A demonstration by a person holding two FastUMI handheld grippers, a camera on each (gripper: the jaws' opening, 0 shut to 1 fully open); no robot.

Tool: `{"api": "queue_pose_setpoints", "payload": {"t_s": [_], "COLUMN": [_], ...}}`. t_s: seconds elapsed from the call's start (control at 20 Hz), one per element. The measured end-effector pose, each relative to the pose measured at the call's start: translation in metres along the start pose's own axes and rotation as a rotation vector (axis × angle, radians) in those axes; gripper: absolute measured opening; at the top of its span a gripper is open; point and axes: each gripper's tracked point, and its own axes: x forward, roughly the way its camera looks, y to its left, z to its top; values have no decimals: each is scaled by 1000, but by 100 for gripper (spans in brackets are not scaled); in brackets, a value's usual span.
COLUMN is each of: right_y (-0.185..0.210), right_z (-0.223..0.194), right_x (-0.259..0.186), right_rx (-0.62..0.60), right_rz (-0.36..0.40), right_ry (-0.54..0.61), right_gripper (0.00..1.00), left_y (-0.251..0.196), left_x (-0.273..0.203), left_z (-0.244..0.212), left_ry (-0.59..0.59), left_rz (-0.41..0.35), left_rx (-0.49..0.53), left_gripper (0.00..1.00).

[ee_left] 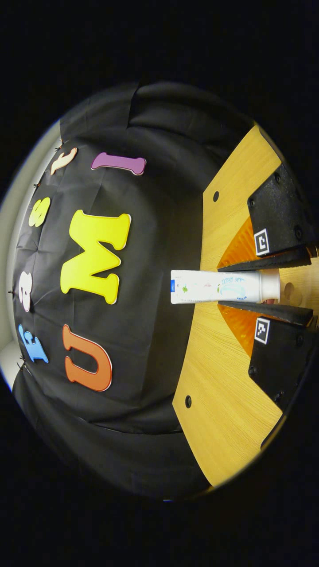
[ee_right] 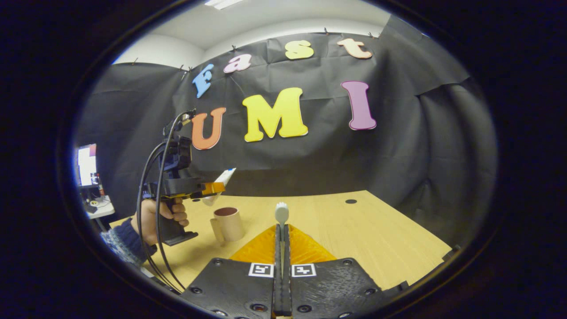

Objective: Put the toothbrush and toothpaste on the desktop into the cup, then pick up the cup and place it on the coaster on the desktop.

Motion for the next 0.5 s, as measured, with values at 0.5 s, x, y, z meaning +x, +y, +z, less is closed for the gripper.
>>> {"api": "queue_pose_setpoints", "payload": {"t_s": [0.5], "right_y": [-3], "right_z": [-13], "right_x": [-1], "right_rx": [24], "right_rz": [6], "right_ry": [24], "right_gripper": [0], "left_y": [-5], "left_x": [10], "left_z": [-7], "left_ry": [8], "left_rz": [-16], "left_rx": [58], "left_gripper": [38]}}
